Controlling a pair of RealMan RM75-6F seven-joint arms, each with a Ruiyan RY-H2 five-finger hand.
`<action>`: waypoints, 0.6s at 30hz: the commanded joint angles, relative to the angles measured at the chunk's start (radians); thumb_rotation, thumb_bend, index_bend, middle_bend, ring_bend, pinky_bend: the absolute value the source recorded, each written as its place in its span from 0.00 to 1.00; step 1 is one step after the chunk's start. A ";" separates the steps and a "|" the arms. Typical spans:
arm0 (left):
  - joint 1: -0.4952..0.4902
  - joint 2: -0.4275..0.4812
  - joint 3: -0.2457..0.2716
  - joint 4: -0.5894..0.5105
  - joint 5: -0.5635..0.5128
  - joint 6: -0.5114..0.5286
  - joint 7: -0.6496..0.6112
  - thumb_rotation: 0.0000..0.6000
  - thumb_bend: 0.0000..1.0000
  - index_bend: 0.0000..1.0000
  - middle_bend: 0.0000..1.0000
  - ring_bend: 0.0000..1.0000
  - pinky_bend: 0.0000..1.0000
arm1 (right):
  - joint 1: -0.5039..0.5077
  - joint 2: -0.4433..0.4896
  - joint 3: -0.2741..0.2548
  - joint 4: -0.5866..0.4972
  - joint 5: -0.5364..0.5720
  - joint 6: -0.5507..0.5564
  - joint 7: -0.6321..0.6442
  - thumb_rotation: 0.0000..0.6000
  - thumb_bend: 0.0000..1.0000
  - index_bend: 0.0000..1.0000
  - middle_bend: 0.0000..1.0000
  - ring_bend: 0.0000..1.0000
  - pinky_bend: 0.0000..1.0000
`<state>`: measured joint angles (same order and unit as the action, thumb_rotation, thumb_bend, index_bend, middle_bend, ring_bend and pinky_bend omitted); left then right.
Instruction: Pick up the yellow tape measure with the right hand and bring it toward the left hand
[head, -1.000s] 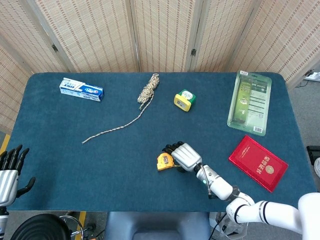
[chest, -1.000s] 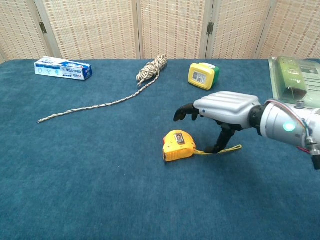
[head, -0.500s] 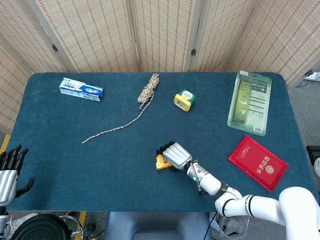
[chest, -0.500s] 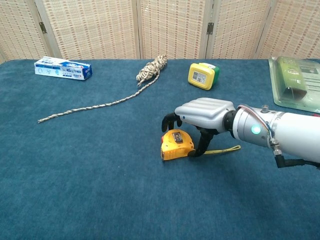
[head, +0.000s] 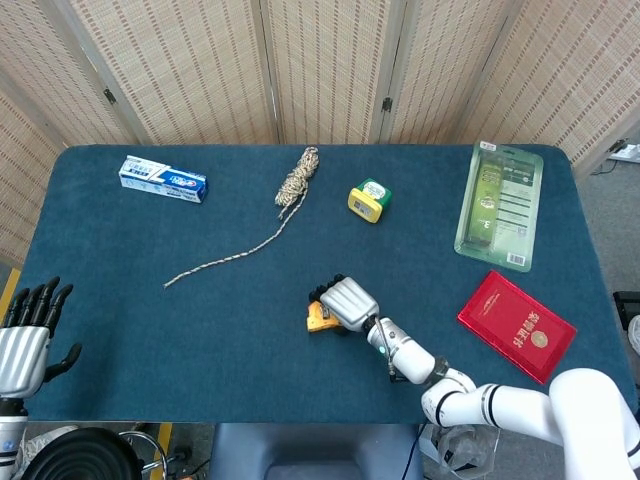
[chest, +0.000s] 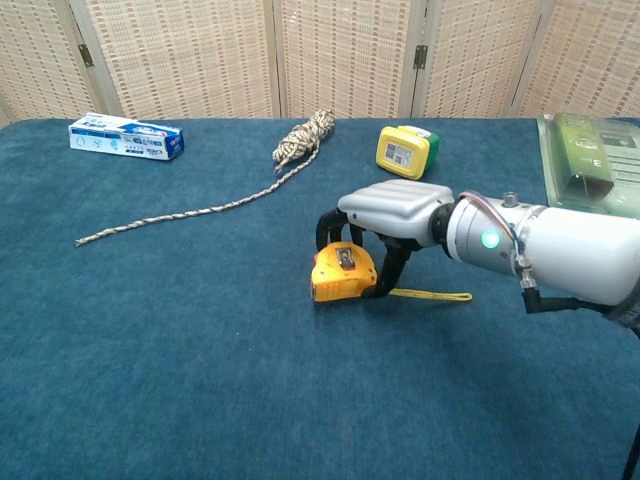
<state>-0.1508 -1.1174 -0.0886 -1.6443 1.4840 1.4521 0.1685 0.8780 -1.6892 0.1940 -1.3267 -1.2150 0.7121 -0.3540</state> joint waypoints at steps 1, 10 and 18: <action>-0.048 0.011 -0.027 -0.039 0.002 -0.047 0.005 1.00 0.35 0.00 0.01 0.00 0.01 | 0.021 0.015 0.030 -0.024 0.028 0.003 -0.001 1.00 0.27 0.53 0.49 0.36 0.25; -0.213 0.029 -0.115 -0.157 -0.146 -0.286 -0.035 1.00 0.35 0.00 0.00 0.00 0.01 | 0.101 0.032 0.130 -0.085 0.199 0.001 -0.030 1.00 0.27 0.54 0.50 0.36 0.25; -0.353 0.010 -0.202 -0.262 -0.461 -0.461 -0.020 1.00 0.44 0.00 0.00 0.03 0.01 | 0.183 0.020 0.167 -0.103 0.354 0.002 -0.072 1.00 0.27 0.54 0.50 0.36 0.25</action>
<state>-0.4343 -1.0941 -0.2440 -1.8586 1.1412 1.0618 0.1426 1.0349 -1.6662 0.3480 -1.4195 -0.8992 0.7169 -0.4143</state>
